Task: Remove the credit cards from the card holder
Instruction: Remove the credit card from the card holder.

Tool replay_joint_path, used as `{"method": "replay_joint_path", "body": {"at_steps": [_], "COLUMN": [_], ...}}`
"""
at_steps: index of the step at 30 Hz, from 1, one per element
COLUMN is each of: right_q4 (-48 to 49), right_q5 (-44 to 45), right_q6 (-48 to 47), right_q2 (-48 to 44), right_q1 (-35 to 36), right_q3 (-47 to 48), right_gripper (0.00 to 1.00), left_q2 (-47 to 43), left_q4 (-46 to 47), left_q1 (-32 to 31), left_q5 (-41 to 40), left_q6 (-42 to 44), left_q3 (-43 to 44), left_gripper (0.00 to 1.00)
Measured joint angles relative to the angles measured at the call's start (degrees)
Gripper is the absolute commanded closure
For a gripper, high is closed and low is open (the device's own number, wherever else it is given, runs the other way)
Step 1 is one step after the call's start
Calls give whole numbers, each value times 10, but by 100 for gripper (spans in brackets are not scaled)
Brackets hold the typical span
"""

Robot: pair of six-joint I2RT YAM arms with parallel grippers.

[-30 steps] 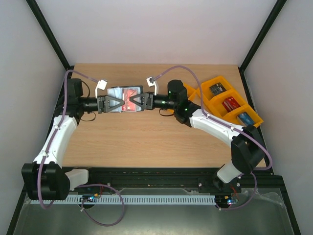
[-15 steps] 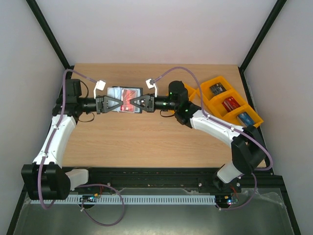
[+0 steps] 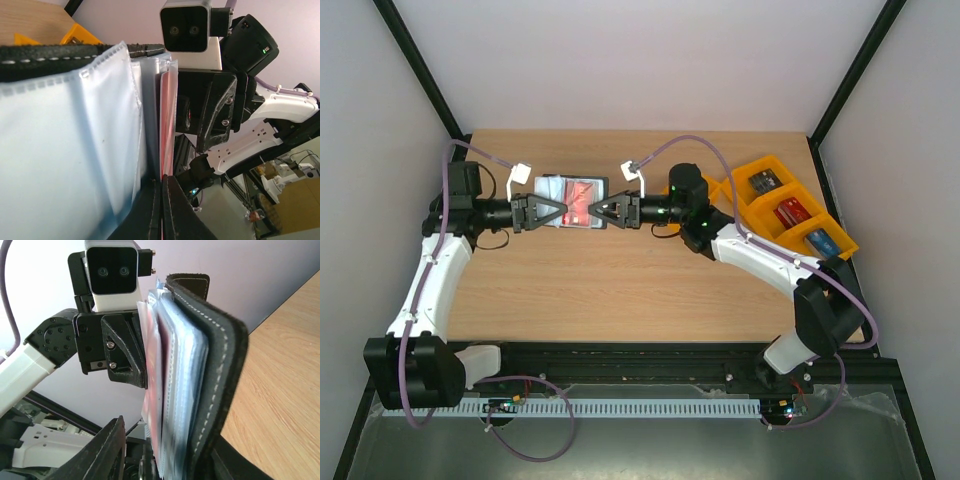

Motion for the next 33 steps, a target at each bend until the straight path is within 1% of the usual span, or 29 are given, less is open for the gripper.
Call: {"method": "replay_joint_path", "body": {"at_steps": [1, 4, 7, 8, 10, 12, 14, 17, 20, 24, 29, 33], "right_q4": [3, 6, 7, 9, 12, 13, 15, 14, 19, 27, 44, 50], "right_q5": [-2, -3, -5, -6, -8, -9, -12, -20, -26, -36, -42, -45], "right_q6": [2, 7, 8, 7, 8, 6, 6, 7, 10, 14, 27, 35], "right_q2": [0, 0, 0, 0, 0, 0, 0, 0, 0, 0, 0, -1], "right_q1": [0, 0, -1, -1, -1, -1, -1, -1, -1, -1, -1, -1], "right_q3": [-1, -5, -9, -11, -12, -12, -12, -13, -16, -21, -27, -28], "right_gripper": [73, 81, 97, 98, 98, 98, 98, 98, 98, 98, 98, 98], "left_q2": [0, 0, 0, 0, 0, 0, 0, 0, 0, 0, 0, 0], "left_q4": [0, 0, 0, 0, 0, 0, 1, 11, 25, 74, 108, 103], "left_q1": [0, 2, 3, 4, 6, 7, 7, 7, 7, 7, 7, 1], "left_q5": [0, 1, 2, 3, 3, 7, 10, 15, 17, 17, 17, 12], "left_q6": [0, 0, -1, -1, -1, 1, -5, -12, -27, -77, -117, -105], "left_q3": [0, 2, 4, 4, 4, 4, 4, 4, 4, -5, -17, -16], "left_gripper": [98, 98, 98, 98, 97, 82, 78, 78, 83, 89, 90, 89]}}
